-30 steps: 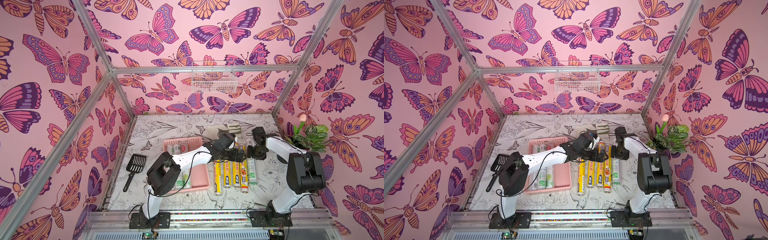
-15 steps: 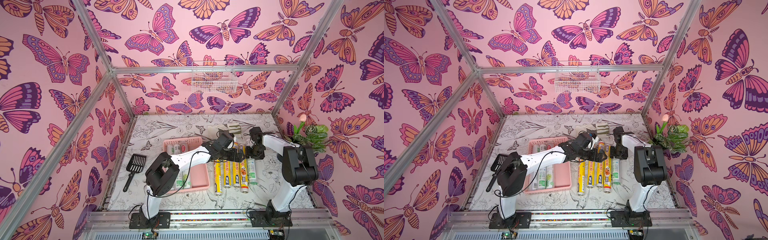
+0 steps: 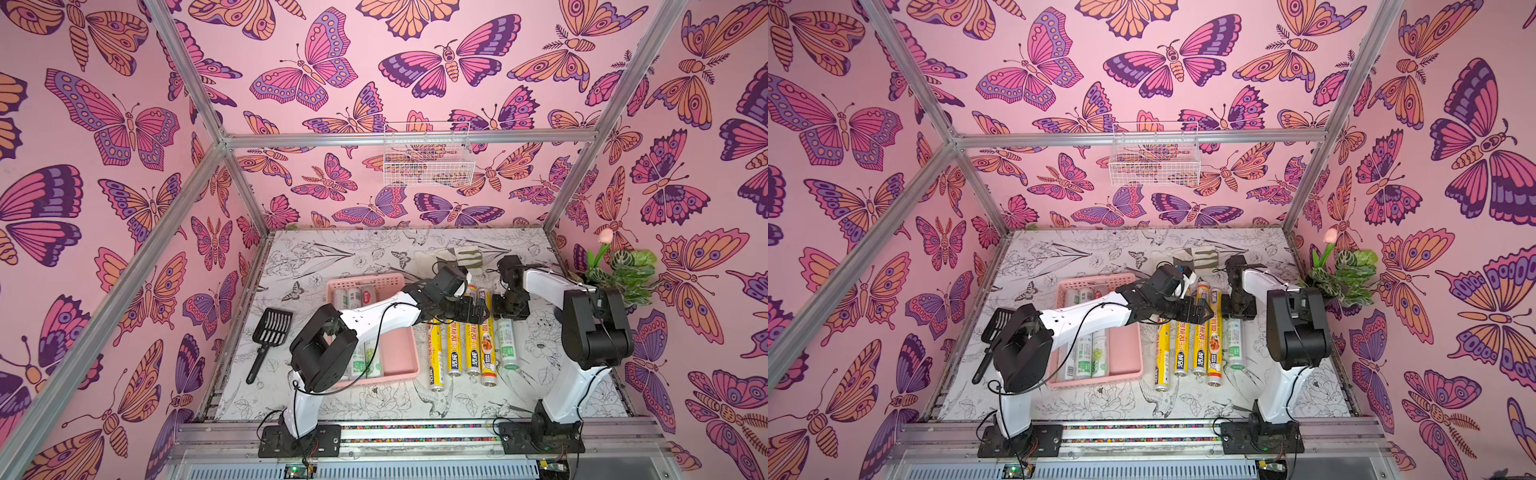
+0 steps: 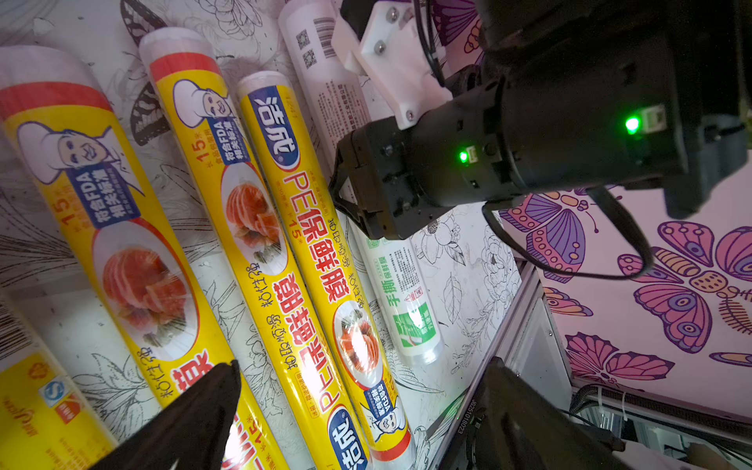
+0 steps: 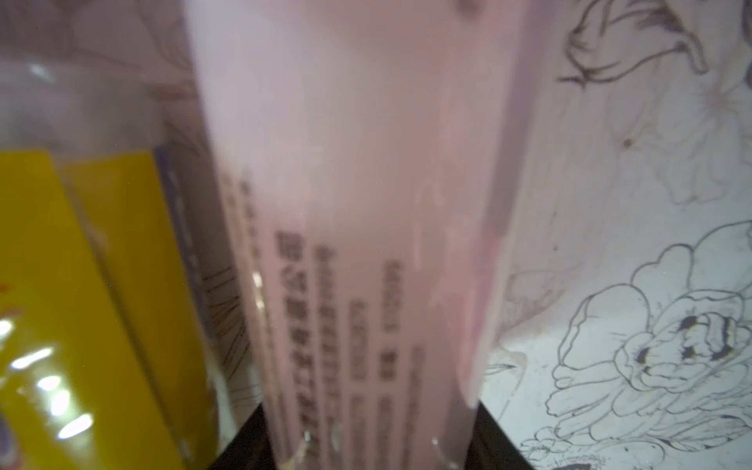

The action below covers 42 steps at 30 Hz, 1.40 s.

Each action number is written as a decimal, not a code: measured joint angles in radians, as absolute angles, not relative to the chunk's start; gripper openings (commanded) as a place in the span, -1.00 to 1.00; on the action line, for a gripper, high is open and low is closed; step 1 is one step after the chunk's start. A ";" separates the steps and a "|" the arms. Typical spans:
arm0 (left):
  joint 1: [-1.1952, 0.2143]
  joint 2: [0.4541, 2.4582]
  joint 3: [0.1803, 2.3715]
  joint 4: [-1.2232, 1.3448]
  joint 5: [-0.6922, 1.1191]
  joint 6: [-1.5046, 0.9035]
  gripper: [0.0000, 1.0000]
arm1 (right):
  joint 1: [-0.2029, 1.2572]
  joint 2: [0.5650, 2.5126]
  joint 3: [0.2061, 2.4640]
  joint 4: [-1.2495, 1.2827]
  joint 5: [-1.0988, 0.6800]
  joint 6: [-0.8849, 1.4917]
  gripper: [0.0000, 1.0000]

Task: Put the plastic wrap into the basket
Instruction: Pick up the plastic wrap from the center of the board, then place the plastic wrap in the basket.

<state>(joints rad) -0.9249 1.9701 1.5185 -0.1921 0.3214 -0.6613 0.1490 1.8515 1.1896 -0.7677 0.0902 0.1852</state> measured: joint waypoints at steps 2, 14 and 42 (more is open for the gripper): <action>-0.925 1.968 1.517 -0.193 0.321 -0.661 1.00 | 0.149 1.836 1.187 -0.780 0.111 0.192 -0.12; -0.923 1.901 1.491 -0.195 0.269 -0.659 1.00 | 0.147 1.457 1.166 -0.816 0.060 0.263 -0.28; -0.780 1.116 0.826 -0.128 -0.277 -0.697 1.00 | 0.695 1.700 1.335 -0.474 -0.387 0.603 -0.31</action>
